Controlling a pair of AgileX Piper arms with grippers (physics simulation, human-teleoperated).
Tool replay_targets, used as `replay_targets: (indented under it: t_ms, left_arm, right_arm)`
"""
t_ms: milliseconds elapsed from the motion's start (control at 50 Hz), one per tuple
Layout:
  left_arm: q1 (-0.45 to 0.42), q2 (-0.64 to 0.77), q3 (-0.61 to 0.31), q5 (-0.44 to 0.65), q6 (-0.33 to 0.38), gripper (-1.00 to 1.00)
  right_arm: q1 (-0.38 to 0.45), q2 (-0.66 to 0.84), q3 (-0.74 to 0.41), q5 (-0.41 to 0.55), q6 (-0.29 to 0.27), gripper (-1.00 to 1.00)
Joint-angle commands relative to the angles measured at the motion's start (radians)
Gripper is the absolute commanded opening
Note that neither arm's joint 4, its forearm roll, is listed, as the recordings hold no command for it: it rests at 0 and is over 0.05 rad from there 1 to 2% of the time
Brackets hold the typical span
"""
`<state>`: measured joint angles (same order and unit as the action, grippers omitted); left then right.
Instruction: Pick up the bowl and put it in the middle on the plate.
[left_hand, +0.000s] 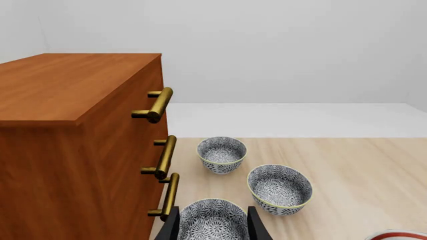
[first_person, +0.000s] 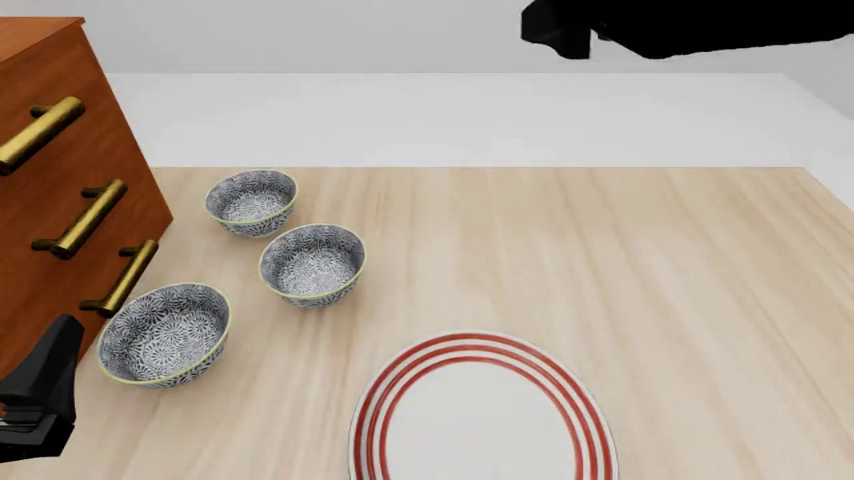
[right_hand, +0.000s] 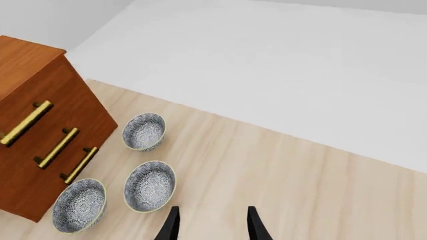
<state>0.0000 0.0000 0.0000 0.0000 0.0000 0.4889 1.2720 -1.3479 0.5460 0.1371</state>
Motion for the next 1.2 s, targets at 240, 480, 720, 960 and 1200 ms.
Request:
replay_targets:
  t_ms: [240,480,720,960,1200]
  left_arm:
    - [0.0,0.0,0.0,0.0,0.0,1.0]
    - [0.0,0.0,0.0,0.0,0.0,1.0]
    - [0.0,0.0,0.0,0.0,0.0,1.0]
    - [0.0,0.0,0.0,0.0,0.0,1.0]
    - [0.0,0.0,0.0,0.0,0.0,1.0]
  right_arm:
    - [0.168,0.534,-0.492,0.225,0.193,1.0]
    - [0.169,0.71,-0.671,0.294,0.186,1.0]
    - [0.14,0.849,-0.789,0.342,0.152,1.0]
    - [0.13,0.982,-0.927,0.406,0.152,1.0]
    - [0.143,1.051,-0.969,0.421,0.163,1.0]
